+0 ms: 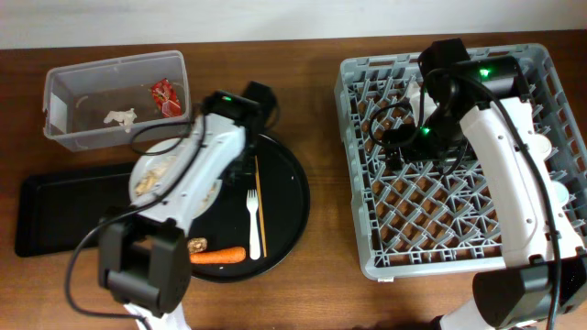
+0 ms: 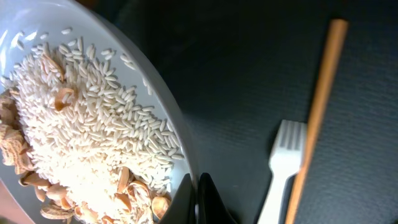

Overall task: Sort waste into correct bins and load items into the dishwasher rack
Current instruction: 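Lift the white plate with the left gripper toward the black tray, then tilt the plate over the black tray to dump the rice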

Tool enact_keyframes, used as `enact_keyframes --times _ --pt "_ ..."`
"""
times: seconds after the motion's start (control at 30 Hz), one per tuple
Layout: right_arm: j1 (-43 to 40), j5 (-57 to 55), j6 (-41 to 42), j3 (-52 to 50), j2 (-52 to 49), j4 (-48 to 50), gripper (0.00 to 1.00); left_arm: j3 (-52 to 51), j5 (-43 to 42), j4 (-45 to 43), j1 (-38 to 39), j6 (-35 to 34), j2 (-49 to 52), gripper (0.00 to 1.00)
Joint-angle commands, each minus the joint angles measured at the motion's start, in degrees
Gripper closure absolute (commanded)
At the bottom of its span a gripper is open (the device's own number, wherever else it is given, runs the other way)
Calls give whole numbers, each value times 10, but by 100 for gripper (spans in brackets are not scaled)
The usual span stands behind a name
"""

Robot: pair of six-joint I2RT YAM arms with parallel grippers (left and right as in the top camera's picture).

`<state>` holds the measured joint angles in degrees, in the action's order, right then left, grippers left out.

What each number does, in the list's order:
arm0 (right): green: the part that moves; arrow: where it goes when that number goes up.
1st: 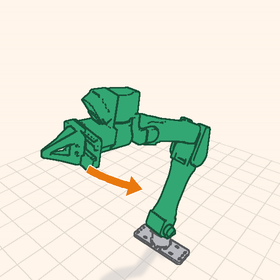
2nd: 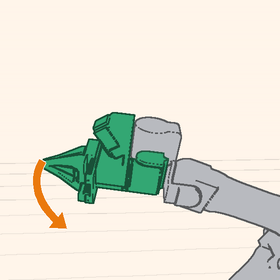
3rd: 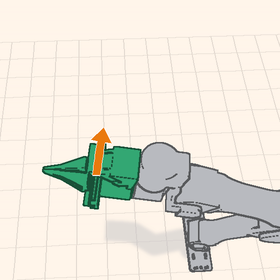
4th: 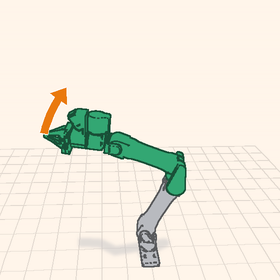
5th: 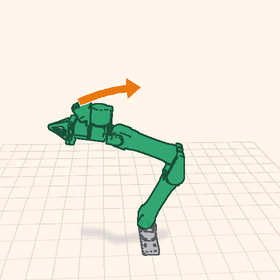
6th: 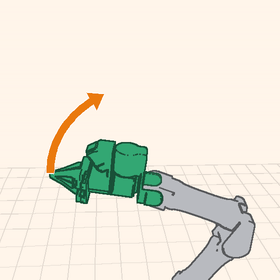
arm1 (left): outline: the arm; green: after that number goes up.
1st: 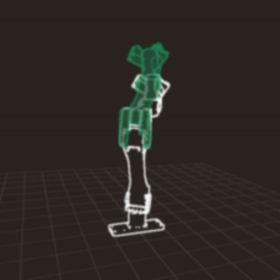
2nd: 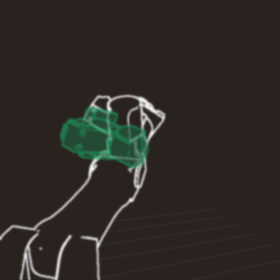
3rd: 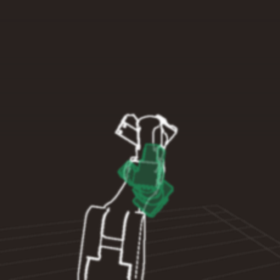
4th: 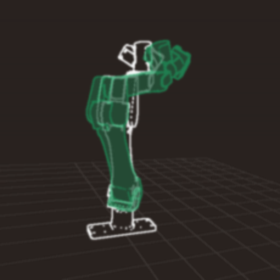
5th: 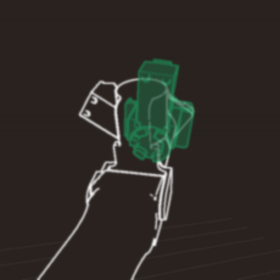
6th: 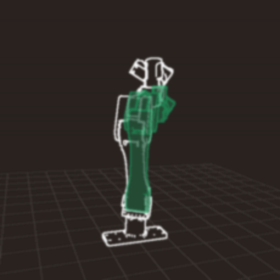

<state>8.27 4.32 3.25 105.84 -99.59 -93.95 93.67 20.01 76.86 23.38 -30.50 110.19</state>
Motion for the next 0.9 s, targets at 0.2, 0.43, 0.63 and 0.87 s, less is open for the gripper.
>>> enact_keyframes --times 0.2,0.43,0.63,0.87 --pt "-1 -5 2 -3 -5 -2 1 15 -21 -5 -173 68 -58 100" --pt "-1 -5 2 -3 -5 -4 1 15 -99 -56 -292 119 -58 100" --pt "-1 -5 2 -3 -5 -4 1 15 -184 -83 -364 156 -58 100" --pt "-1 -5 2 -3 -5 -4 1 15 -334 -106 -441 215 -58 100"
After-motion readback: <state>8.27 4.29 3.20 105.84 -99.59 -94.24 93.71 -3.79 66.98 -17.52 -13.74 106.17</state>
